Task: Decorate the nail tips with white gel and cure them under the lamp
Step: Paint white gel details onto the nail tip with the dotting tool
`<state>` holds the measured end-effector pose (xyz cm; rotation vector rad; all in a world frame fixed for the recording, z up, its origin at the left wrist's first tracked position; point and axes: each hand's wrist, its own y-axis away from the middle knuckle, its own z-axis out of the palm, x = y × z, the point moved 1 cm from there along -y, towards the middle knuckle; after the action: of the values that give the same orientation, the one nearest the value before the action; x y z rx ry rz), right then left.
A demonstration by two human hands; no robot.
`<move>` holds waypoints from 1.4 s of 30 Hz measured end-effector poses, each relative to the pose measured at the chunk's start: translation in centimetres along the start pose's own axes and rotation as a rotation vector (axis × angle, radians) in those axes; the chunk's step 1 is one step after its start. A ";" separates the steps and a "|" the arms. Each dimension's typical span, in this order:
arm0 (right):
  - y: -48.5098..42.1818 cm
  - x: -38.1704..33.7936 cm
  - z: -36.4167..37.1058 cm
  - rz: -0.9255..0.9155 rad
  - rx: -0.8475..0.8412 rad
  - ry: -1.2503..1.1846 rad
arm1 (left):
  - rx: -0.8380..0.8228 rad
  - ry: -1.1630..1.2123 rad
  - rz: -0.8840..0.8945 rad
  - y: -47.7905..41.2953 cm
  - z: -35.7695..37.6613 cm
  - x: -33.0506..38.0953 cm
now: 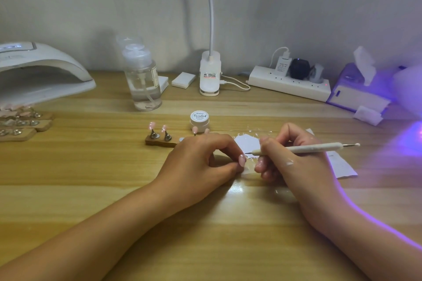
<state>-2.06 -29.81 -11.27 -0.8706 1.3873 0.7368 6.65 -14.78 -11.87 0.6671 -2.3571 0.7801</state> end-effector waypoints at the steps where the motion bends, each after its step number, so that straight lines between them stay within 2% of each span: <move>1: 0.0 0.0 0.0 -0.004 -0.002 0.006 | 0.002 0.002 0.001 0.0 0.0 0.0; 18: -0.1 0.4 0.2 -0.049 -0.002 -0.014 | 0.002 0.015 0.007 0.0 0.0 -0.2; 21: -0.3 0.3 -0.3 -0.177 0.118 -0.064 | -0.007 0.029 -0.010 0.0 0.1 -0.3; 24: -1.0 -0.1 -1.4 -0.293 0.189 0.054 | -0.005 0.031 -0.019 0.1 0.1 -0.2; 30: -2.2 0.8 -2.4 -0.077 0.071 0.299 | -0.016 0.033 -0.028 0.2 0.0 0.0; 39: -2.1 0.9 -2.2 -0.036 0.007 0.417 | -0.006 0.036 -0.018 0.1 -0.1 0.3; 42: -2.2 1.0 -2.2 -0.046 0.037 0.426 | -0.003 0.036 -0.013 0.1 -0.1 0.2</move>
<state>-1.26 -32.89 -12.01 -1.0672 1.7427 0.5042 6.42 -14.69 -11.70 0.6613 -2.3185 0.7757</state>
